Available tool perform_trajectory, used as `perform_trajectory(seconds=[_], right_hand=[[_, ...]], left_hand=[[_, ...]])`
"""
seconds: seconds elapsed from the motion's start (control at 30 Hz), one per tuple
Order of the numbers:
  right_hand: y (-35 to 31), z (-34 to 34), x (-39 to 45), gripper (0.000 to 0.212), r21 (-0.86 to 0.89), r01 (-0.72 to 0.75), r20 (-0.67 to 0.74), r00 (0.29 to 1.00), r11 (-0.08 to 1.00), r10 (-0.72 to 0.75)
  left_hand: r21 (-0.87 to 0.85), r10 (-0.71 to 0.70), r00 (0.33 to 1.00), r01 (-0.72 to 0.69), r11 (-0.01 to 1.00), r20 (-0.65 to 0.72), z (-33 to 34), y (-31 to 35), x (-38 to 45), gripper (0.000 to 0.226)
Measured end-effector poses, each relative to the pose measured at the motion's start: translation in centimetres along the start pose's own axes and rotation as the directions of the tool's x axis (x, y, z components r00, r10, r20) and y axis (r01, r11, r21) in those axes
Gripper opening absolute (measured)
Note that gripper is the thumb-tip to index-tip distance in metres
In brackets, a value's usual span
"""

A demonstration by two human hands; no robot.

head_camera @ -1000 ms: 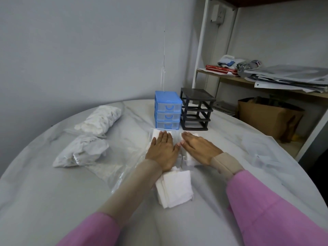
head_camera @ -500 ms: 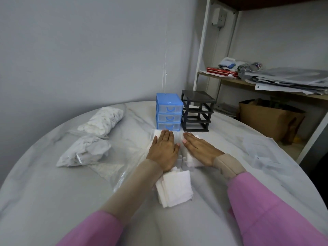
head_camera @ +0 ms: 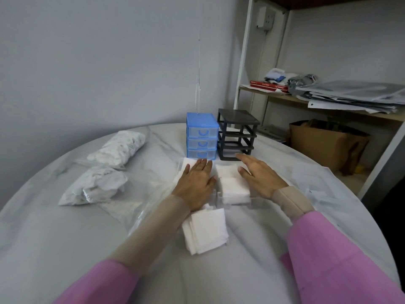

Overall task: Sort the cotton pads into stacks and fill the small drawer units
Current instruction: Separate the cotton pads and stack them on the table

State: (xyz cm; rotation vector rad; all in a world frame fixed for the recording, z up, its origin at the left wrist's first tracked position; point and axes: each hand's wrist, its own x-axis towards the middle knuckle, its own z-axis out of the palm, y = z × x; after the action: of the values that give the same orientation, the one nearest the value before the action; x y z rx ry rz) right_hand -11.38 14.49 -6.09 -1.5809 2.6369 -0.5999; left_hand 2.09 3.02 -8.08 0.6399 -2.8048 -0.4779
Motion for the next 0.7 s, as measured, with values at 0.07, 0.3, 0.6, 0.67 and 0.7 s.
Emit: perform_trajectory(seconds=[0.07, 0.3, 0.6, 0.67, 0.7], right_hand=[[0.8, -0.5, -0.5, 0.047, -0.007, -0.053, -0.039, 0.998, 0.999, 0.053], [4.6, -2.1, -3.0, 0.047, 0.028, -0.169, -0.203, 0.964, 0.985, 0.171], [10.0, -2.5, -5.5, 0.058, -0.036, -0.295, -0.036, 0.955, 0.955, 0.294], [10.1, -2.3, -5.6, 0.057, -0.050, -0.306, -0.038, 0.952, 0.951, 0.305], [10.1, -2.2, -5.6, 0.057, -0.055, -0.304, -0.045, 0.952, 0.951, 0.302]], left_hand=[[-0.045, 0.032, 0.999, -0.031, 0.998, 0.009, -0.5, 0.6, -0.2, 0.052], [-0.048, 0.180, 0.973, -0.175, 0.983, 0.144, -0.2, 4.6, -0.5, 0.051], [0.051, 0.147, 0.953, -0.166, 0.985, 0.265, 2.0, 5.3, 0.7, 0.055], [0.061, 0.146, 0.956, -0.166, 0.984, 0.254, 2.1, 5.1, 0.8, 0.056], [0.062, 0.145, 0.956, -0.166, 0.984, 0.254, 2.1, 5.0, 0.8, 0.056]])
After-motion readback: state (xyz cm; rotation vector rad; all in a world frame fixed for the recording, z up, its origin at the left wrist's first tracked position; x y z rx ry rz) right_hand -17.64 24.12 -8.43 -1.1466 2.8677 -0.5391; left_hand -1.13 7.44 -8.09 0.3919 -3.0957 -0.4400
